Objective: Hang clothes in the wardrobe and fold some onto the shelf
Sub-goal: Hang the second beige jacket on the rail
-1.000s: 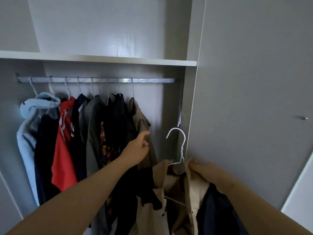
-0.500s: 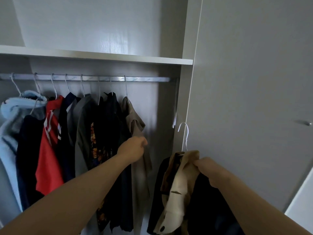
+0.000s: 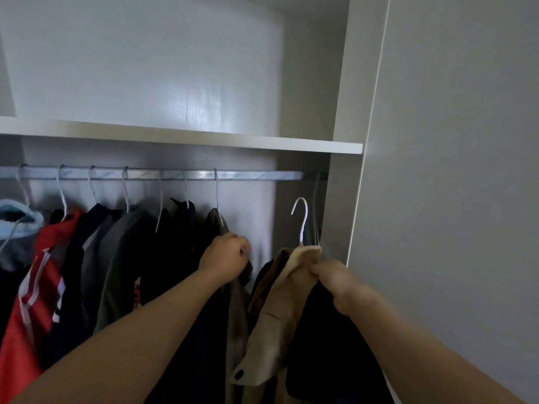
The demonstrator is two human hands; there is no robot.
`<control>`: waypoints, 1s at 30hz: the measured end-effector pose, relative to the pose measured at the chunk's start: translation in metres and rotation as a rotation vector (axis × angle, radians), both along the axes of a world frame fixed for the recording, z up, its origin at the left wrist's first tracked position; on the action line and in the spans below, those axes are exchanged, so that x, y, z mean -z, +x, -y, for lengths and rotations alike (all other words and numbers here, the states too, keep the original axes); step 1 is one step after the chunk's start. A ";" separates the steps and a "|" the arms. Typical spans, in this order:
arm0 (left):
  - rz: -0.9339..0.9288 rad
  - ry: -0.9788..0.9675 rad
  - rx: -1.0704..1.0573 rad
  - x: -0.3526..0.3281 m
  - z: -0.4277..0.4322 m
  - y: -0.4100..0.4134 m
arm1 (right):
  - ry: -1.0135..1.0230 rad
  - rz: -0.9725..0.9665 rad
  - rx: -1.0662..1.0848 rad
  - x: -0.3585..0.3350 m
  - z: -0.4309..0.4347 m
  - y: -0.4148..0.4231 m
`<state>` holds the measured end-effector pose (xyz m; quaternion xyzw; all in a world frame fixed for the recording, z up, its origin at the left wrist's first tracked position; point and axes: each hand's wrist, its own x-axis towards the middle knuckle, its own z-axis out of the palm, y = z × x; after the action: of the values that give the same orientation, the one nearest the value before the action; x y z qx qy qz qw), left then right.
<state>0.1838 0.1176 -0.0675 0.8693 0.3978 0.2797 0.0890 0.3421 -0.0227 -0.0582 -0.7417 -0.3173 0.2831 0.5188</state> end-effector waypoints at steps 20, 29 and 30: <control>-0.193 -0.227 0.144 0.008 -0.162 0.039 | -0.124 0.327 0.115 -0.036 -0.256 0.038; -0.101 -0.169 0.079 0.022 -0.173 0.054 | -0.198 0.509 -0.049 0.004 -0.276 0.045; -0.091 -0.173 0.076 0.024 -0.171 0.055 | -0.195 0.502 -0.046 0.007 -0.275 0.047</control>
<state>0.2389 0.2890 -0.0913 0.8846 0.3909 0.2009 0.1561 0.3891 0.2521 -0.0648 -0.8276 -0.4241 0.1312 0.3435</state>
